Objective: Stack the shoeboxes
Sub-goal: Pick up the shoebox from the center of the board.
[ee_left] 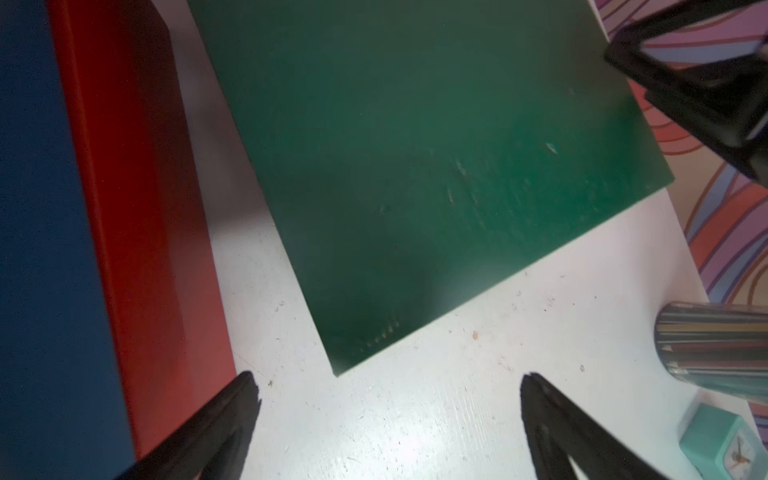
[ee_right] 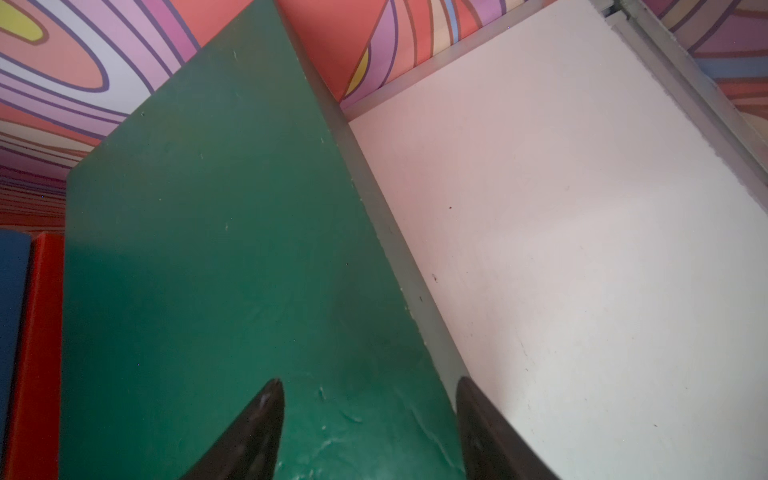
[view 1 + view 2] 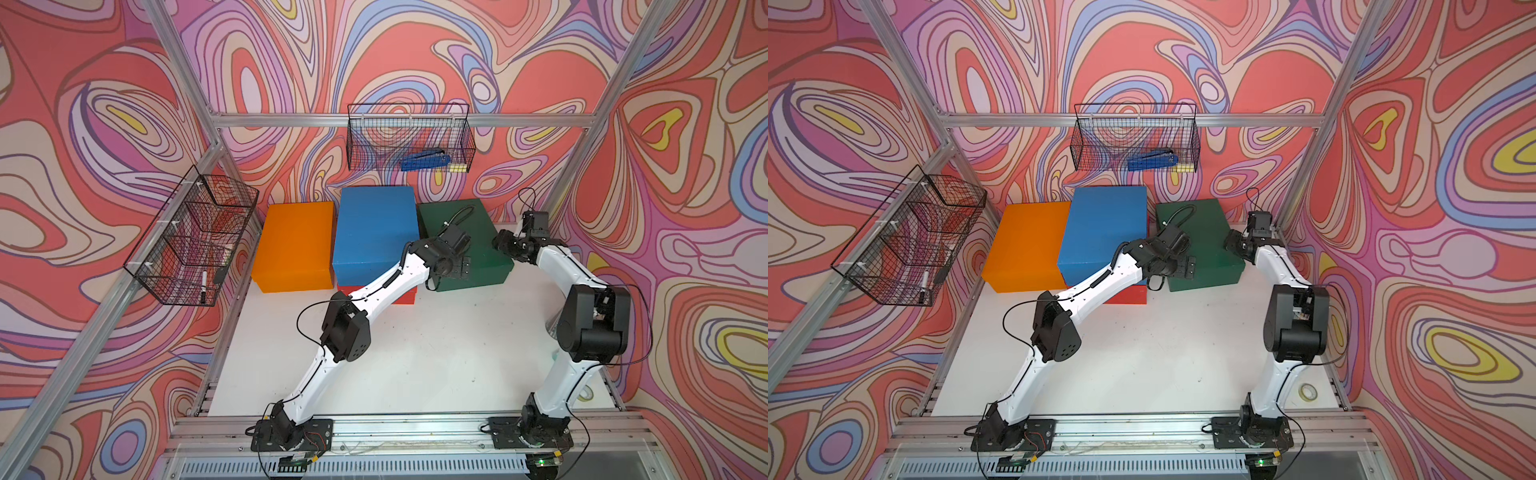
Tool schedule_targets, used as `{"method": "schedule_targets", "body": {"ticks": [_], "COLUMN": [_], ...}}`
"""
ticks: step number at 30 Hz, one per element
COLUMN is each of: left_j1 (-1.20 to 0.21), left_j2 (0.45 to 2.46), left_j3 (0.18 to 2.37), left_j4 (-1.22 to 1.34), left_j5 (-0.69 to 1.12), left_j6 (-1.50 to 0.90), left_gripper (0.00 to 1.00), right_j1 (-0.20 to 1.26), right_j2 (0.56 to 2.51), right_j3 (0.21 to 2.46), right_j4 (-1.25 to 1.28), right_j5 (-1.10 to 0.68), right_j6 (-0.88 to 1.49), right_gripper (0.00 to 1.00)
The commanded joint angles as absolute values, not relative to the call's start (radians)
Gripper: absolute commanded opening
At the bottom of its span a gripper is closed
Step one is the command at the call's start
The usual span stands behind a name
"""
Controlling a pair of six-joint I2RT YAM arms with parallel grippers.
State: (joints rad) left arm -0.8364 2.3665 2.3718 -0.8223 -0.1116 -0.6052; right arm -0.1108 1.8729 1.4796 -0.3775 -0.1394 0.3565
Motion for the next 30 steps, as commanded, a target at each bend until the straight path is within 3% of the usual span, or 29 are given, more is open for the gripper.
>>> {"method": "schedule_targets", "body": {"ticks": [1, 21, 30], "left_j1": [-0.853, -0.851, -0.869], "left_j2": [2.390, 2.453, 2.379], "left_j3": [2.392, 2.382, 2.256], "left_j4": [-0.797, -0.767, -0.714], "left_j5": [-0.078, -0.028, 0.002], "left_j6": [-0.646, -0.680, -0.704], "left_gripper": [1.00, 1.00, 0.99], "right_j1": [-0.120, -0.120, -0.119], "right_j2": [1.885, 1.803, 1.678], "right_j3": [1.459, 1.285, 1.175], "right_j4": [-0.344, -0.290, -0.365], "right_j5": [-0.147, -0.289, -0.271], "right_j6": [0.354, 0.477, 0.533], "right_gripper": [0.66, 0.56, 0.56]}}
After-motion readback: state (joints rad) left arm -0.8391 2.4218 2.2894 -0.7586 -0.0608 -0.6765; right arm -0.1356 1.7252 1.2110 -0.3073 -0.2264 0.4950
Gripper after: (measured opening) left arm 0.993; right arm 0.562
